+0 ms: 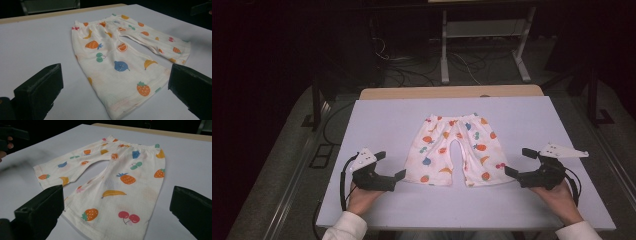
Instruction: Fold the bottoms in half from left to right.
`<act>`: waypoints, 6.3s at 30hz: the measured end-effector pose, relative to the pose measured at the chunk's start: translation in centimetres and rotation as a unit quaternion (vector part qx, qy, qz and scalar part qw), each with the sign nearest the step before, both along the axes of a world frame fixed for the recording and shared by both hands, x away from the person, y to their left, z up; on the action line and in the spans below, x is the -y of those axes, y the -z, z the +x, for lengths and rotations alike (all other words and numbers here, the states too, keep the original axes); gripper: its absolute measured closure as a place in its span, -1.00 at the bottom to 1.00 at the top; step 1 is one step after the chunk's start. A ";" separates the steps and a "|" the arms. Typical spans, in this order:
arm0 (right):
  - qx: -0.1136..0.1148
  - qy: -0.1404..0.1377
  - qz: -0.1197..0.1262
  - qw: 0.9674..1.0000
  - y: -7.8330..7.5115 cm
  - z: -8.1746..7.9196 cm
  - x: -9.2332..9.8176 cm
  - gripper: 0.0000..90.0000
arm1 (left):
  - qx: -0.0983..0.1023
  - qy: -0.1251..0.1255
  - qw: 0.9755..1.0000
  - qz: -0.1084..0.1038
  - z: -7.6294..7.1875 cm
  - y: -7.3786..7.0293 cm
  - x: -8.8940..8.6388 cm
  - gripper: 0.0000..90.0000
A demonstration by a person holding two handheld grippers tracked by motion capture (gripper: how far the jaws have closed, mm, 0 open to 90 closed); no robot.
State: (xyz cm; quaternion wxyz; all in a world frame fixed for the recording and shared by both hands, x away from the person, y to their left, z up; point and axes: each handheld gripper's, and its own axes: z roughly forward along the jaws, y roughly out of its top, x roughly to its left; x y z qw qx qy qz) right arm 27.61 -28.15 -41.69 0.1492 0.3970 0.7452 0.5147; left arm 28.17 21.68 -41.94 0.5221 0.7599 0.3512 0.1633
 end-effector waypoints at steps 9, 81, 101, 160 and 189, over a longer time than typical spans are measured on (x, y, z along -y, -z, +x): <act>-0.008 -0.011 -0.012 1.000 -0.7 0.7 -0.3 -1.00 | 0.000 -0.005 1.000 -0.005 -0.1 -0.1 -0.1 -1.00; -0.033 -0.072 -0.079 0.994 -4.9 9.0 -8.2 -1.00 | -0.002 -0.004 1.000 -0.006 0.0 -0.1 -0.2 -1.00; -0.031 -0.080 -0.071 0.994 -5.1 10.7 -10.8 -1.00 | -0.003 0.001 1.000 -0.006 0.0 -0.1 0.0 -1.00; -0.046 -0.067 -0.062 0.995 -4.6 18.2 -17.5 -1.00 | -0.007 0.000 1.000 -0.013 0.2 0.0 -0.1 -1.00; -0.062 -0.034 -0.053 0.996 -1.4 22.3 -22.4 -1.00 | -0.007 0.000 1.000 -0.019 0.1 -0.1 -0.2 -1.00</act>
